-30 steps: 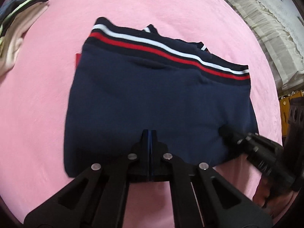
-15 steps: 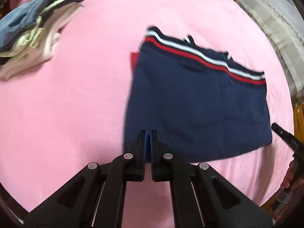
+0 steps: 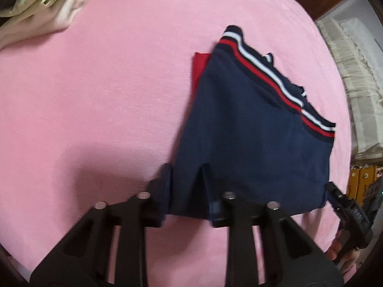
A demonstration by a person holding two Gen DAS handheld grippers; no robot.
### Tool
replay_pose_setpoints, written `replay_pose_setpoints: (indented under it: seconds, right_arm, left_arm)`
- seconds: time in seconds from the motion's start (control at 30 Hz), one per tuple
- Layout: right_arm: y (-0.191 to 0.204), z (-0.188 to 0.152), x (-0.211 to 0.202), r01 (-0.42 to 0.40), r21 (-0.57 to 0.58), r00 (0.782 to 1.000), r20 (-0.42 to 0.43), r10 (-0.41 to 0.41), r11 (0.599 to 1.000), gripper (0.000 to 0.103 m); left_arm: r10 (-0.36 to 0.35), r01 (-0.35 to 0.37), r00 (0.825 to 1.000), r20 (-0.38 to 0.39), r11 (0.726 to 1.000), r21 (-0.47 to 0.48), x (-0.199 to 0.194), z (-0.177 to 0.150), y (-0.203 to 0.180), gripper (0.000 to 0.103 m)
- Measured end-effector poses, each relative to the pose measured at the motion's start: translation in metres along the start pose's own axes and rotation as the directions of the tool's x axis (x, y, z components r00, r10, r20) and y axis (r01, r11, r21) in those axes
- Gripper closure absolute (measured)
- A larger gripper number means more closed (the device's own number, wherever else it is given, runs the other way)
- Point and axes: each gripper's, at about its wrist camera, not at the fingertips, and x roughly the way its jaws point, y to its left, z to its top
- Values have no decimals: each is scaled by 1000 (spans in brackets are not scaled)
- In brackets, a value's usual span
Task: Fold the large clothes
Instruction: 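Grasp one side of the folded jacket with the left gripper and lift it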
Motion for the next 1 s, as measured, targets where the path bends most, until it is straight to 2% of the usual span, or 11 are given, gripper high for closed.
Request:
replay_pose_setpoints:
  seconds: [0.13, 0.33, 0.43, 0.5, 0.57, 0.63, 0.73, 0.87, 0.9, 0.97, 1.0]
  right_arm:
    - [9, -1, 9, -10, -6, 1000, -6, 10, 1000, 39]
    - [26, 1, 14, -24, -45, 1000, -12, 24, 999, 39]
    - [29, 2, 13, -4, -85, 1000, -9, 3, 996, 39]
    - [29, 3, 12, -3, -94, 1000, -8, 3, 996, 39]
    - [29, 5, 10, -4, -99, 1000, 2, 4, 995, 39]
    - [31, 6, 6, 15, -116, 1000, 25, -12, 993, 39]
    - [41, 10, -12, 46, -162, 993, 112, -27, 986, 39]
    - [65, 19, -28, 19, -210, 981, 194, 23, 977, 40]
    - [70, 23, -28, 4, -215, 981, 191, 38, 977, 42]
    - [85, 31, -21, -20, -224, 983, 171, 60, 974, 62]
    - [92, 34, -15, -23, -227, 985, 161, 61, 974, 66]
  left_arm:
    - [24, -25, 999, 33, 999, 38, -11, -9, -8, 90]
    - [11, -10, 999, 40, 1000, -6, -28, -21, -1, 93]
    - [44, -44, 999, 16, 999, -28, -26, -31, 10, 99]
    - [15, -15, 1000, -2, 997, -72, -23, -38, 21, 99]
    - [-13, 14, 1000, 13, 995, -102, -23, -44, 26, 99]
    - [-8, 10, 1000, 21, 996, -87, -25, -44, 23, 99]
    - [8, -6, 999, 33, 998, -60, -31, -42, 16, 99]
    - [53, -52, 998, 21, 997, -57, -41, -44, 14, 92]
    - [51, -51, 999, 9, 996, -67, -43, -46, 15, 91]
    - [33, -33, 999, -8, 995, -94, -47, -49, 20, 80]
    - [17, -19, 1000, -18, 993, -113, -46, -53, 22, 75]
